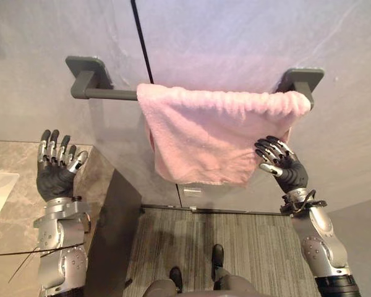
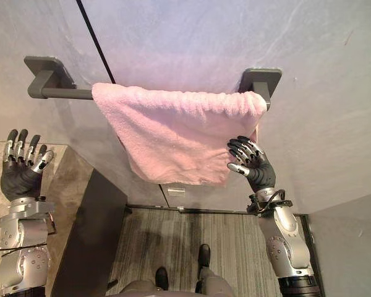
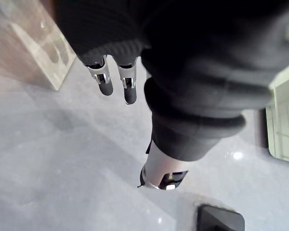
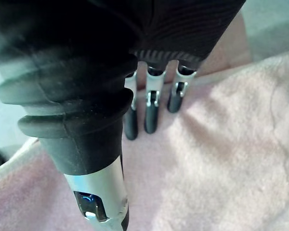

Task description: Organize washtable

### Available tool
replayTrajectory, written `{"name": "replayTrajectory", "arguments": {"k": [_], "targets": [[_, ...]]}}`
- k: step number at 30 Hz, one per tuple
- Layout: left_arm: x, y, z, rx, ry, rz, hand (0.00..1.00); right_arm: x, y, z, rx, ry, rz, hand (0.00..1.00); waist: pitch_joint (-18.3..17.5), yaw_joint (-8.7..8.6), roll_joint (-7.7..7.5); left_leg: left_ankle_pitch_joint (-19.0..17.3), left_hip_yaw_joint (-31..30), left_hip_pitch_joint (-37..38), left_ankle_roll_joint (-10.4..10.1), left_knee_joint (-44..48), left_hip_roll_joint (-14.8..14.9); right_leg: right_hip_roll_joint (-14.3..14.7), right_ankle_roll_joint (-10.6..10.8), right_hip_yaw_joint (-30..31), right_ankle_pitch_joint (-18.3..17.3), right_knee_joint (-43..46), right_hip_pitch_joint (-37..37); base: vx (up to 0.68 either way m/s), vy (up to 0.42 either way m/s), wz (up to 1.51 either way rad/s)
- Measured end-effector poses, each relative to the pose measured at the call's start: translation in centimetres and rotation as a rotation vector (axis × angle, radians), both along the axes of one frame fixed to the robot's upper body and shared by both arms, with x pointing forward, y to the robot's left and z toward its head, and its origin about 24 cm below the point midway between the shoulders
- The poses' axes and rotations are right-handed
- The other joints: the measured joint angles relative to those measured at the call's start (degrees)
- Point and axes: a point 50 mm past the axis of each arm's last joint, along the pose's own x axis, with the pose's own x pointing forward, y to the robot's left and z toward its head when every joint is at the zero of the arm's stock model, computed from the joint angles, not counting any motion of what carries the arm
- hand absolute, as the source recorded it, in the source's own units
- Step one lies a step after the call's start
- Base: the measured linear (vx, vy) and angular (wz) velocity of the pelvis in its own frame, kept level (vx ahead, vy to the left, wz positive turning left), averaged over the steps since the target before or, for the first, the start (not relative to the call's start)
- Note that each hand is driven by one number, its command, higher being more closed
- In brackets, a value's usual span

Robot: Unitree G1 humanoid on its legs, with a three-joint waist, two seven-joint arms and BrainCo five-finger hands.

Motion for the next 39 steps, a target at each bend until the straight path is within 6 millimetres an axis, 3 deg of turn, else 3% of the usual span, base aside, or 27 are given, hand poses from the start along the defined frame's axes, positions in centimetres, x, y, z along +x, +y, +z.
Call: {"name": "replayTrajectory", "arguments": {"k": [5, 7, 11, 17, 21, 26, 29, 34, 37, 39], "targets": [[0.2, 0.4, -1.9, -0.031, 0.081, 0.079, 0.00, -0.1, -3.9, -1.0, -0.046, 0.067, -0.237, 0.00, -0.2, -0.64, -0.09, 0.0, -0.1, 0.9, 0.0, 0.2, 0.0, 0.0, 0.0, 0.0, 0.1, 0.0, 0.9, 0.00, 0.007, 0.00], [0.1, 1.3, -1.9, -0.054, 0.079, 0.153, 0.00, -0.8, -7.7, -1.3, -0.051, 0.099, -0.457, 0.00, -0.7, -0.80, -0.64, 0.0, 0.0, 0.9, 0.0, 0.4, 0.0, 0.0, 0.0, 0.0, 0.2, 0.0, 0.9, -0.02, 0.029, -0.03], [-0.8, 3.1, -1.6, -0.065, 0.074, 0.303, 0.00, -3.0, -12.5, -0.7, -0.061, 0.114, -0.764, 0.00, -1.6, -1.28, -0.24, 0.0, 0.0, 1.6, -0.1, 0.5, 0.1, 0.0, -0.1, 0.0, 0.2, 0.0, 1.7, 0.01, 0.020, -0.01], [-0.8, 3.7, -0.7, -0.039, 0.043, 0.398, 0.00, -4.2, -13.9, -0.7, -0.078, 0.140, -0.930, 0.00, -3.4, -2.64, 0.69, -0.4, 0.3, 2.7, -0.1, 1.0, 0.1, 0.0, 0.7, 0.0, -0.5, -0.1, 3.0, -0.02, 0.025, -0.02], [0.5, 1.0, 0.4, -0.016, -0.006, 0.300, 0.00, -4.3, -12.7, -0.1, -0.058, 0.094, -0.937, 0.00, -3.8, -3.21, 1.17, -0.6, -0.1, 2.7, -0.5, 1.2, 0.2, 0.0, 0.5, -0.3, -0.6, -0.1, 3.3, -0.02, 0.022, 0.05], [3.7, -6.8, 2.5, 0.037, -0.097, -0.039, 0.00, -2.0, -7.5, 3.4, -0.100, -0.111, -0.695, 0.00, -4.2, -4.02, 1.66, -0.8, -0.3, 2.4, -0.5, 3.1, 0.6, 0.1, 0.6, -0.9, -0.5, -0.1, 4.0, 0.00, 0.017, 0.05], [4.2, -7.3, 2.6, 0.017, -0.103, -0.044, 0.00, -1.1, -4.8, 4.7, -0.075, -0.200, -0.543, 0.00, -4.2, -3.81, 1.49, -1.0, -0.7, 2.0, -0.6, 3.8, 0.7, 0.1, 0.6, -1.3, -0.5, -0.1, 4.0, -0.01, 0.020, 0.07], [5.5, -8.5, 2.5, 0.036, -0.086, -0.159, 0.00, 1.5, 0.9, 9.1, 0.034, -0.433, -0.205, 0.00, -4.3, -2.23, 1.31, -2.1, -1.5, 1.4, -0.3, 6.3, 0.6, -0.3, 0.7, -1.5, -0.3, 0.0, 4.8, -0.02, 0.068, 0.11], [5.8, -8.8, 2.8, 0.049, -0.090, -0.212, 0.00, 1.9, 2.6, 11.0, 0.052, -0.533, -0.072, 0.00, -4.3, -1.91, 1.23, -2.5, -1.7, 0.6, 0.1, 7.2, -0.1, -1.0, 1.1, -1.6, -0.1, 0.0, 4.7, -0.02, 0.096, 0.06], [5.6, -7.5, 3.2, 0.143, -0.078, -0.248, 0.00, 1.6, 2.3, 11.6, 0.022, -0.564, -0.045, 0.00, -4.4, -1.02, 1.14, -2.6, -1.6, 0.6, 0.2, 7.1, -0.4, -1.4, 1.1, -1.6, 0.0, 0.2, 4.7, 0.00, 0.090, -0.06]]}}
